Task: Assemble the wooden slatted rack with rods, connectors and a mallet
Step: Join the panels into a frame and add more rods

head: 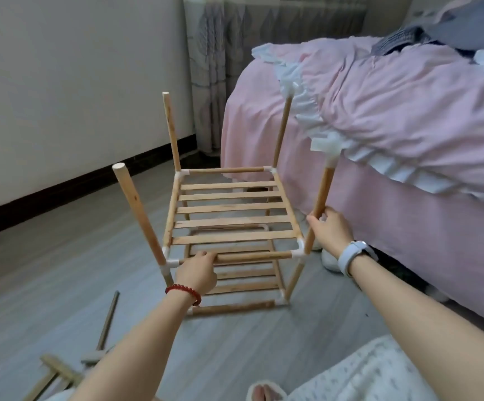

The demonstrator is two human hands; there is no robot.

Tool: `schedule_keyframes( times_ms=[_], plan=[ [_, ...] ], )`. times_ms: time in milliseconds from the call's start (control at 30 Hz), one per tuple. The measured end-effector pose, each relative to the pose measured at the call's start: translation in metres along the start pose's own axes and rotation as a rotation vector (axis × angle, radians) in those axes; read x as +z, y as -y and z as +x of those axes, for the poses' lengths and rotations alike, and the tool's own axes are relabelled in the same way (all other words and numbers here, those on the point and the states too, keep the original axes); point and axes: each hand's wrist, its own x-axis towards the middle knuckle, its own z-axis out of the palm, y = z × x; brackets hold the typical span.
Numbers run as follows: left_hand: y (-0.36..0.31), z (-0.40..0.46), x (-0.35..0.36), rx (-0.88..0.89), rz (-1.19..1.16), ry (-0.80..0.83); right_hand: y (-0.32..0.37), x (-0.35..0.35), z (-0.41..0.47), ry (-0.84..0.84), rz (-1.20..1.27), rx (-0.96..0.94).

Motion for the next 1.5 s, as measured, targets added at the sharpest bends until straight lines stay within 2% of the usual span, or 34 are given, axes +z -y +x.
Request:
schedule_keyframes(
  times_ms=[133, 200, 333, 433, 467, 533, 600, 700, 800, 933, 1033, 1333, 1500],
  plan=[
    [-0.004, -0.026, 0.007, -0.047, -0.059, -0.029, -0.003, 0.011, -0.005, -0.063, 0.066, 0.032],
    [-0.006, -0.04, 0.002, -0.005, -0.106, -0.09, -0.002, 0.022, -0.012, -0.039, 0.155, 0.109],
    [-0.018, -0.073, -0.037, 0.147, -0.172, -0.303, 0.004, 0.044, -0.032, 0.052, 0.665, 0.411],
    [-0.02, -0.11, -0.078, 0.173, -0.248, -0.469, 0.023, 0.051, -0.044, 0.141, 0.889, 0.513],
    [-0.016, -0.121, -0.089, 0.151, -0.297, -0.516, 0.031, 0.052, -0.047, 0.221, 0.994, 0.551],
    [-0.004, -0.137, -0.105, 0.053, -0.372, -0.608, 0.057, 0.048, -0.06, 0.494, 1.211, 0.65],
    [0.01, -0.145, -0.114, -0.071, -0.417, -0.733, 0.082, 0.047, -0.071, 0.71, 1.394, 0.665],
    [0.028, -0.142, -0.128, -0.153, -0.519, -0.818, 0.122, 0.048, -0.085, 0.872, 1.47, 0.511],
    [0.035, -0.128, -0.135, -0.063, -0.525, -0.765, 0.157, 0.049, -0.088, 0.947, 1.452, 0.315],
    [0.041, -0.11, -0.13, -0.02, -0.57, -0.686, 0.187, 0.058, -0.077, 0.922, 1.317, -0.014],
    [0.049, -0.103, -0.129, 0.002, -0.615, -0.654, 0.204, 0.065, -0.072, 0.94, 1.18, -0.19],
    [0.06, -0.092, -0.132, 0.019, -0.656, -0.615, 0.228, 0.07, -0.064, 0.975, 0.948, -0.396],
    [0.059, -0.09, -0.134, 0.024, -0.632, -0.634, 0.236, 0.067, -0.063, 0.813, 0.673, -0.62]
  ],
)
